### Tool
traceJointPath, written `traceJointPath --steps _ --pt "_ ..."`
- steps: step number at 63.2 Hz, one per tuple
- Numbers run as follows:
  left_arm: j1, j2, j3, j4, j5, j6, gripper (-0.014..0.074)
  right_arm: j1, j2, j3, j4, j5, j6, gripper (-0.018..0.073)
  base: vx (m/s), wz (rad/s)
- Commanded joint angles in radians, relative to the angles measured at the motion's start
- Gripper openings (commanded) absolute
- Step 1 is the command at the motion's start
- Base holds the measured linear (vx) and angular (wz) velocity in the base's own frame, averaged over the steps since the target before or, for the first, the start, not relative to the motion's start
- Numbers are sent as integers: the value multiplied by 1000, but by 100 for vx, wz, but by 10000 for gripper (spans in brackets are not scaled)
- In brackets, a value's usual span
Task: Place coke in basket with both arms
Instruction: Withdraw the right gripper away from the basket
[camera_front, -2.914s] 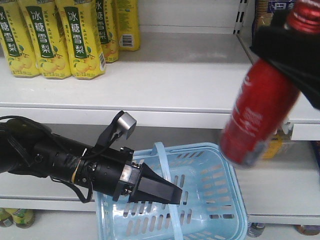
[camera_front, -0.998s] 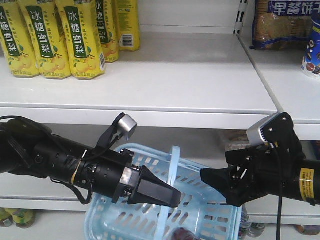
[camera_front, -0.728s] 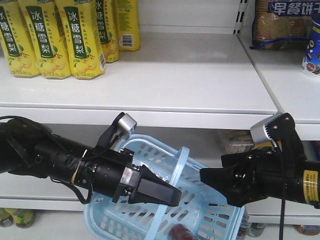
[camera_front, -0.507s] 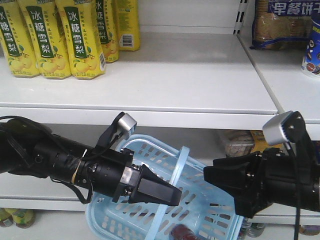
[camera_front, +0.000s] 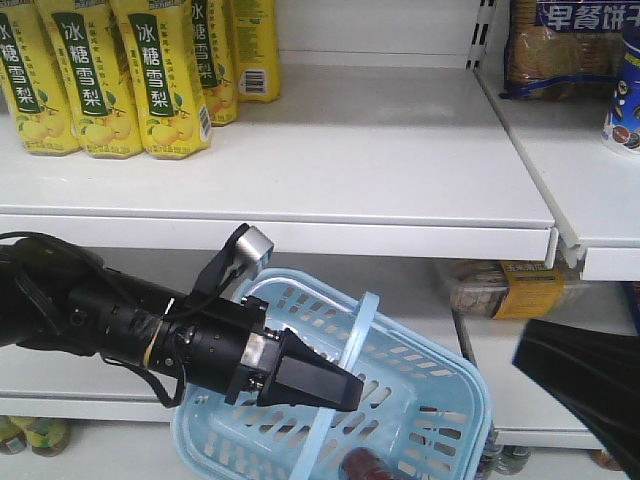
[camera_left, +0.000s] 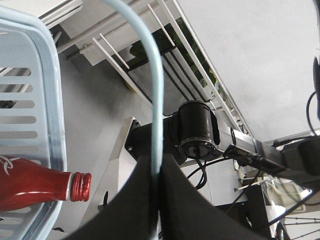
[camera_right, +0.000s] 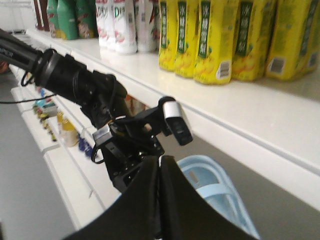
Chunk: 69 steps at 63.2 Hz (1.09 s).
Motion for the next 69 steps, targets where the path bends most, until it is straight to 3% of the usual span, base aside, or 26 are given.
traceJointPath --steps 1,15,29,69 --pt "0 -42 -26 -94 -182 -4 -5 0 -98 24 2 132 21 -5 0 0" --pt "0 -42 -26 -94 -182 -4 -5 0 -272 223 2 323 38 -5 0 0" --pt "0 -42 -26 -94 -182 -4 -5 0 -304 364 2 491 107 -5 0 0" --pt "0 -42 -26 -94 -182 -4 -5 0 -304 379 2 514 104 -5 0 0"
